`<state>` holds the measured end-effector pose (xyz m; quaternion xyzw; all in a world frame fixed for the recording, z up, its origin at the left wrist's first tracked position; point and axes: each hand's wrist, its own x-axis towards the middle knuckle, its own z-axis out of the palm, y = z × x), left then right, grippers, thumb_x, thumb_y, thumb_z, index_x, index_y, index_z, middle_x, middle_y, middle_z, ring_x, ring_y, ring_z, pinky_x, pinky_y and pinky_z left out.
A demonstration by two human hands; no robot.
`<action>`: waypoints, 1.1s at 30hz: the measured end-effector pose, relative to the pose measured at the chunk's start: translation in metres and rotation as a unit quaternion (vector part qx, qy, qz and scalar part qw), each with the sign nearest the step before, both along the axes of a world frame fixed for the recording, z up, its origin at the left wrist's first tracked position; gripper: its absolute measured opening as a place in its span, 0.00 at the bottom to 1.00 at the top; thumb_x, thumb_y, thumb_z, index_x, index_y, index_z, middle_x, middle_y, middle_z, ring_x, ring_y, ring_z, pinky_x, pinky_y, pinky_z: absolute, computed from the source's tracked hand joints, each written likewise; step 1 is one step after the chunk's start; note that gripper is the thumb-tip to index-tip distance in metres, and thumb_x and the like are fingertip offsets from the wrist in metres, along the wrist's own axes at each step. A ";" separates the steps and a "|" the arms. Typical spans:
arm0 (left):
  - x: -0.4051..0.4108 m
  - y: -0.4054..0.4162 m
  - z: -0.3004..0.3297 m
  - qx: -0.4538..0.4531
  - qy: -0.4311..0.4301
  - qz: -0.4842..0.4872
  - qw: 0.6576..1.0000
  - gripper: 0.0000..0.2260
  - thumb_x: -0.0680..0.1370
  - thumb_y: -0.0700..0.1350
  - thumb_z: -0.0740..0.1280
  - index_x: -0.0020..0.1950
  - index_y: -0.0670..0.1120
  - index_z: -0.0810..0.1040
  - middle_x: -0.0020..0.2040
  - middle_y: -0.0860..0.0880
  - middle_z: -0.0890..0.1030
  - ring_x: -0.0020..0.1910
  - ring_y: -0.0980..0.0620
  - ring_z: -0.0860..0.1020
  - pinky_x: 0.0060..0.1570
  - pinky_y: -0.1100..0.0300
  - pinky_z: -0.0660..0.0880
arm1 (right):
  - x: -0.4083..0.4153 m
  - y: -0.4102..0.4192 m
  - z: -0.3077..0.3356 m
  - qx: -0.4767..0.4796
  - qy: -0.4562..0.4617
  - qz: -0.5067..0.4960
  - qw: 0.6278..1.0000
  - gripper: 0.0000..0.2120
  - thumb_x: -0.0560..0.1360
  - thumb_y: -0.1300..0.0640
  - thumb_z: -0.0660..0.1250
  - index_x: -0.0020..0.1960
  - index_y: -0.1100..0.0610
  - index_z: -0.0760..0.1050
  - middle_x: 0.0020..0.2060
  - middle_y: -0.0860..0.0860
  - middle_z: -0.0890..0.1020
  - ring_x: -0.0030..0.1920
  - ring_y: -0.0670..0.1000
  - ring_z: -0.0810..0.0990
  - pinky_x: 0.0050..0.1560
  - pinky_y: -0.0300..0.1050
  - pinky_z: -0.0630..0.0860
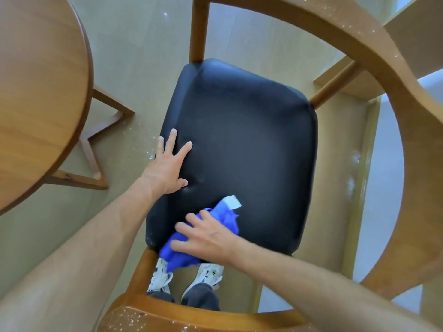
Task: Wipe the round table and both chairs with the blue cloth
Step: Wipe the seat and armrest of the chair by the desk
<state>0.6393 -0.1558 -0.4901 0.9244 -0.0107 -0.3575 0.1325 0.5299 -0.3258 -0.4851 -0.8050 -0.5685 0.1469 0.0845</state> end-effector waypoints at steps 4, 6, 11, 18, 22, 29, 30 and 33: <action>-0.001 0.001 0.001 -0.007 0.003 0.007 1.000 0.43 0.74 0.49 0.73 0.78 0.57 0.46 0.76 0.51 0.29 0.77 0.43 0.35 0.63 0.47 0.70 | -0.017 0.010 0.002 -0.036 -0.016 0.001 0.999 0.18 0.74 0.67 0.48 0.46 0.51 0.73 0.46 0.53 0.75 0.39 0.54 0.67 0.37 0.47 0.59; -0.002 0.000 0.002 -0.006 0.004 0.010 1.000 0.43 0.74 0.49 0.72 0.78 0.58 0.46 0.76 0.51 0.29 0.77 0.44 0.35 0.62 0.47 0.71 | -0.018 -0.039 -0.003 -0.013 -0.005 0.074 0.997 0.10 0.72 0.64 0.61 0.44 0.49 0.73 0.46 0.51 0.73 0.40 0.54 0.67 0.38 0.47 0.60; -0.002 -0.002 0.002 0.003 0.004 0.005 1.000 0.43 0.75 0.49 0.72 0.78 0.57 0.45 0.76 0.51 0.28 0.77 0.43 0.34 0.63 0.47 0.70 | 0.019 -0.182 0.017 -0.164 0.029 0.070 0.984 0.19 0.60 0.56 0.75 0.42 0.46 0.67 0.41 0.48 0.72 0.39 0.53 0.71 0.36 0.46 0.69; -0.001 0.002 0.000 -0.005 -0.001 0.005 1.000 0.43 0.74 0.50 0.73 0.78 0.58 0.45 0.76 0.51 0.30 0.77 0.44 0.36 0.65 0.46 0.68 | 0.089 -0.075 0.003 -0.033 0.049 -0.296 0.953 0.23 0.57 0.68 0.66 0.49 0.51 0.70 0.45 0.54 0.74 0.39 0.57 0.71 0.32 0.50 0.73; -0.001 0.006 0.000 -0.021 -0.005 0.013 1.000 0.43 0.73 0.49 0.73 0.78 0.59 0.47 0.77 0.52 0.31 0.77 0.46 0.37 0.65 0.46 0.69 | 0.069 -0.022 0.001 -0.037 0.046 -0.332 0.942 0.24 0.56 0.67 0.69 0.50 0.53 0.72 0.44 0.55 0.74 0.38 0.58 0.71 0.31 0.48 0.70; -0.003 0.005 0.002 -0.022 -0.007 0.019 1.000 0.43 0.73 0.50 0.73 0.78 0.60 0.47 0.77 0.53 0.31 0.77 0.46 0.36 0.63 0.47 0.70 | 0.001 -0.065 0.040 -0.105 0.354 -0.206 0.906 0.23 0.68 0.63 0.64 0.60 0.47 0.69 0.55 0.47 0.70 0.53 0.51 0.71 0.45 0.44 0.69; -0.003 0.005 0.002 -0.020 -0.007 0.016 1.000 0.43 0.73 0.50 0.73 0.78 0.60 0.47 0.77 0.53 0.31 0.77 0.45 0.36 0.63 0.47 0.70 | 0.005 -0.067 0.035 -0.090 0.321 -0.253 0.908 0.23 0.68 0.63 0.64 0.61 0.48 0.68 0.56 0.48 0.70 0.53 0.53 0.71 0.46 0.45 0.70; -0.005 0.005 0.002 -0.018 -0.008 0.011 1.000 0.44 0.73 0.51 0.73 0.78 0.60 0.46 0.77 0.53 0.31 0.77 0.45 0.37 0.64 0.46 0.69 | 0.017 -0.058 0.016 -0.076 0.137 -0.346 0.925 0.30 0.65 0.54 0.66 0.66 0.51 0.65 0.58 0.54 0.72 0.51 0.59 0.74 0.45 0.52 0.75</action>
